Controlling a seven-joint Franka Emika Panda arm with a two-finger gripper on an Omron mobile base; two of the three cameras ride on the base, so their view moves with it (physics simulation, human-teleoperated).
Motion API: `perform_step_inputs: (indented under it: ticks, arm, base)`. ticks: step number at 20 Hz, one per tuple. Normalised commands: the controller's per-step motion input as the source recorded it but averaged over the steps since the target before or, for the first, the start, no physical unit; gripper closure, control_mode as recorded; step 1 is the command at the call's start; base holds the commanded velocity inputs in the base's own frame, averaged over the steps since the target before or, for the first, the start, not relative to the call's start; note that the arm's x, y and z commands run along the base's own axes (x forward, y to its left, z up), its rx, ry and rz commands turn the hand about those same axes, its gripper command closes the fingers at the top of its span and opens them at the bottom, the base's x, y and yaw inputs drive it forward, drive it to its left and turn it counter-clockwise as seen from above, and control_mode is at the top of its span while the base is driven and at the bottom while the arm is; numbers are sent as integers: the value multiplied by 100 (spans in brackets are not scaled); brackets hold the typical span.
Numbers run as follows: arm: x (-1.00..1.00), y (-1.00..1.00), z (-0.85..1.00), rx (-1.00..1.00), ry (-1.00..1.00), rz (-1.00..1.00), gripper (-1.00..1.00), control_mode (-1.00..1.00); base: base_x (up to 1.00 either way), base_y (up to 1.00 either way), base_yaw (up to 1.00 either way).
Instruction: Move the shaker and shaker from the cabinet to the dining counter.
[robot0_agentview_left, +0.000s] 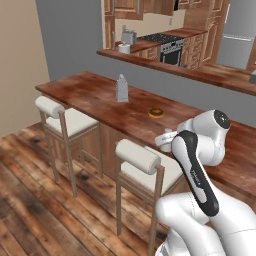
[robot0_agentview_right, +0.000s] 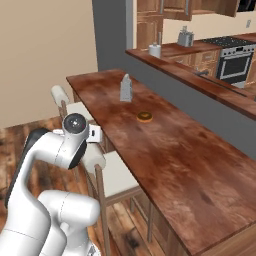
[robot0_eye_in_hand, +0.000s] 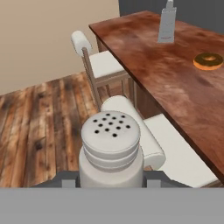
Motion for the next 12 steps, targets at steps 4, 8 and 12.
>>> perform_step_inputs:
  ticks: [4,8,12]
  arm:
    - [0,0,0,0,0,0,100,-100]
    - [0,0,-1,0,0,0,100,-100]
    - [2,-6,-3,0,-1,1,100,-100]
  base:
    - [0,0,0]
    - [0,0,0]
    - [0,0,0]
